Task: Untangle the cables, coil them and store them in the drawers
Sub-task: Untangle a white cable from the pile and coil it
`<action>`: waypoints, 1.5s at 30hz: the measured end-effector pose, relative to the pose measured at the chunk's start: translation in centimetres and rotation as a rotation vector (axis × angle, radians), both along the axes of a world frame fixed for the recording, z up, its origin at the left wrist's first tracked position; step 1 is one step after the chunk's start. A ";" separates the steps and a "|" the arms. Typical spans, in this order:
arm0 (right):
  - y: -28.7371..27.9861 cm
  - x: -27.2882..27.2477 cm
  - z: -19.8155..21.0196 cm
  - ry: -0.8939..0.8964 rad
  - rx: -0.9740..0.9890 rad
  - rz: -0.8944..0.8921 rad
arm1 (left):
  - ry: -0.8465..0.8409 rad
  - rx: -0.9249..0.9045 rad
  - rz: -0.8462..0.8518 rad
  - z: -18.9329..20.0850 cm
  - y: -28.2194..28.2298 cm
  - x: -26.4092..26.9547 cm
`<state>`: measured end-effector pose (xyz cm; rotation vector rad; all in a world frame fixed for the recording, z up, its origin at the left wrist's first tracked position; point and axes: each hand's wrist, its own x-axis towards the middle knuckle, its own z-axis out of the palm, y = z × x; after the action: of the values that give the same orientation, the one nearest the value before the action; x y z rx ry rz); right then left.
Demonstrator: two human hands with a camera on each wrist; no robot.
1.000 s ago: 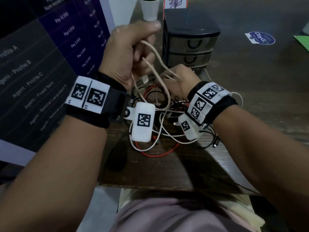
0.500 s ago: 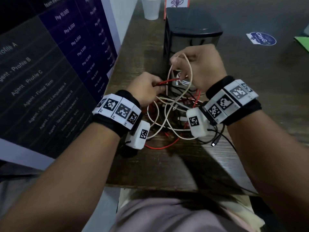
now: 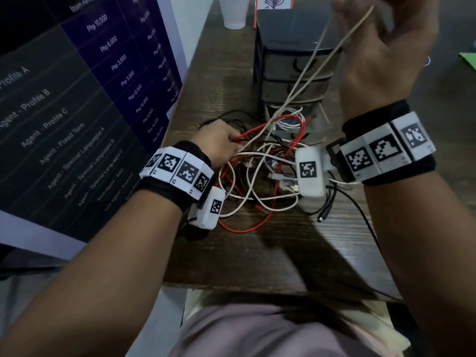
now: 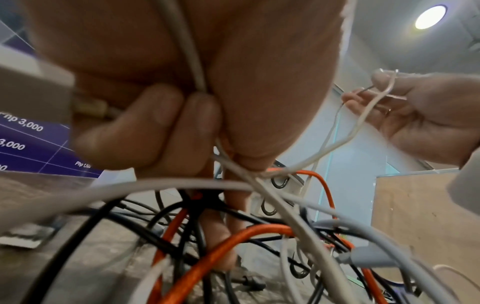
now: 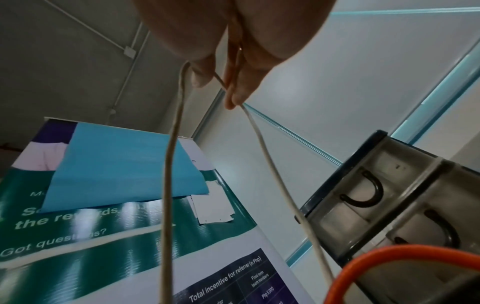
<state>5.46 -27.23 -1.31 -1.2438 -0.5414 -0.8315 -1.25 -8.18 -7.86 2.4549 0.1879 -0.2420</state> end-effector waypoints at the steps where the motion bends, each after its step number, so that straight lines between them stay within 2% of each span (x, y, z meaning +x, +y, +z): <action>1: 0.0 -0.1 0.2 -0.047 -0.021 -0.018 | 0.010 0.015 0.003 -0.1 -0.1 0.0; 3: 0.1 -0.5 0.2 -0.103 -0.101 -0.016 | 0.015 0.068 0.011 -0.2 -0.4 0.0; 5: 0.1 -1.0 0.1 -0.102 -0.234 0.037 | -0.061 0.116 0.012 -0.3 -0.5 0.0; 7: 0.2 -1.7 -0.3 -0.056 -0.342 0.156 | -0.189 0.026 -0.001 -0.1 -0.8 0.1; 11: 0.6 -2.8 -0.3 0.070 -0.363 0.353 | -0.350 -0.299 -0.065 1.1 -2.3 0.7; 14: 1.1 -3.5 -0.1 0.116 -0.372 0.472 | -0.391 -0.316 -0.151 1.4 -2.9 1.3; 17: 0.6 -3.6 -0.2 0.176 -0.330 0.506 | -0.447 -0.370 -0.167 1.9 -3.2 1.6; 20: -0.1 -2.7 -1.3 0.268 -0.416 0.365 | -0.506 -0.354 -0.093 2.1 -2.9 2.1; 22: -0.2 -1.9 -2.5 0.474 -0.519 0.281 | -0.532 -0.417 -0.066 2.1 -2.8 2.3; 24: 0.1 -1.5 -4.1 0.735 -0.679 0.331 | -0.540 -0.540 -0.068 2.1 -3.0 2.0; 25: 0.3 -1.4 -4.9 0.810 -0.814 0.341 | -0.538 -0.582 -0.057 2.0 -3.0 1.8; 27: 0.4 -1.5 -6.2 0.809 -1.050 0.289 | -0.554 -0.609 -0.017 2.1 -3.1 1.5; 29: 0.2 -1.4 -7.0 0.780 -1.095 0.225 | -0.607 -0.619 0.039 2.4 -2.9 1.2; 31: -0.2 -1.3 -7.5 0.814 -1.129 0.202 | -0.672 -0.678 0.133 3.0 -2.3 1.0; 34: -0.9 -1.4 -8.4 0.906 -1.290 0.176 | -0.805 -0.766 0.324 4.8 -0.3 0.9; 36: -1.2 -1.4 -9.0 0.942 -1.336 0.160 | -0.912 -0.801 0.356 6.2 1.1 1.0; 38: -1.3 -1.4 -8.9 0.945 -1.356 0.137 | -0.952 -0.844 0.322 7.2 1.7 0.9; 41: -1.1 -1.5 -8.3 0.869 -1.314 0.091 | -0.849 -0.828 0.259 7.9 0.7 0.0; 42: -1.0 -1.6 -8.1 0.849 -1.213 0.092 | -0.797 -0.816 0.240 7.9 0.2 -0.4; 45: -0.9 -1.7 -7.1 0.738 -0.742 0.066 | -0.633 -0.815 0.183 7.3 -1.1 -1.3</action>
<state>3.76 -28.11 -8.38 -2.0634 -0.2740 -0.0441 -2.60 -9.23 -0.52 1.5858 0.0204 0.4587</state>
